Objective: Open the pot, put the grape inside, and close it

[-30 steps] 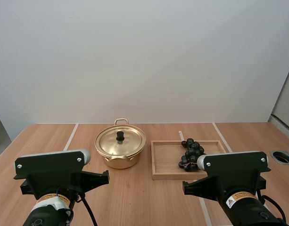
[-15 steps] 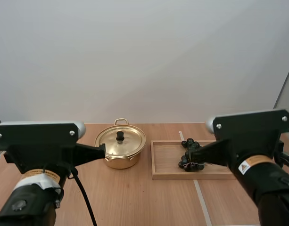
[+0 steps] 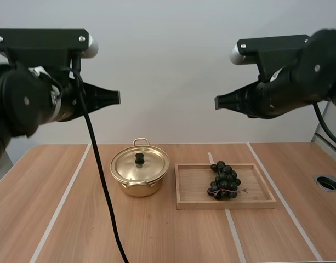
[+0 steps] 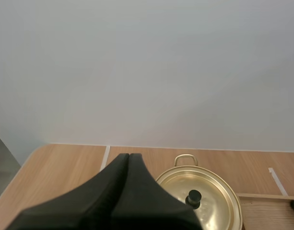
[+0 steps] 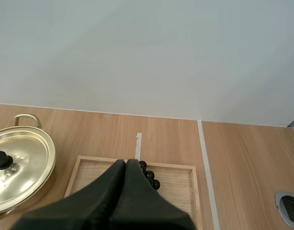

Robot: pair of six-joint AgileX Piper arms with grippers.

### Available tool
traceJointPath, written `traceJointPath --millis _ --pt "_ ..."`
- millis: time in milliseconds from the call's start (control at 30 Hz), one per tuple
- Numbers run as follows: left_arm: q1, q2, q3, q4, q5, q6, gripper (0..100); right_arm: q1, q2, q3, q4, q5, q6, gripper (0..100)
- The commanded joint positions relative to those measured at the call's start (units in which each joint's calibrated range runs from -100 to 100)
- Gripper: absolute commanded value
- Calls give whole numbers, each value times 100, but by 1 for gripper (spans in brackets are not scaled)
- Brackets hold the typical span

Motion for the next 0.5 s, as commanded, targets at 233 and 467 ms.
traceJointPath --millis 233,467 --pt "3 1758 -2256 -285 3522 14 0 7 907 -1699 113 1675 16 0" --pt "3 2686 -3000 -268 3769 371 0 7 1188 -2133 92 2332 16 0"
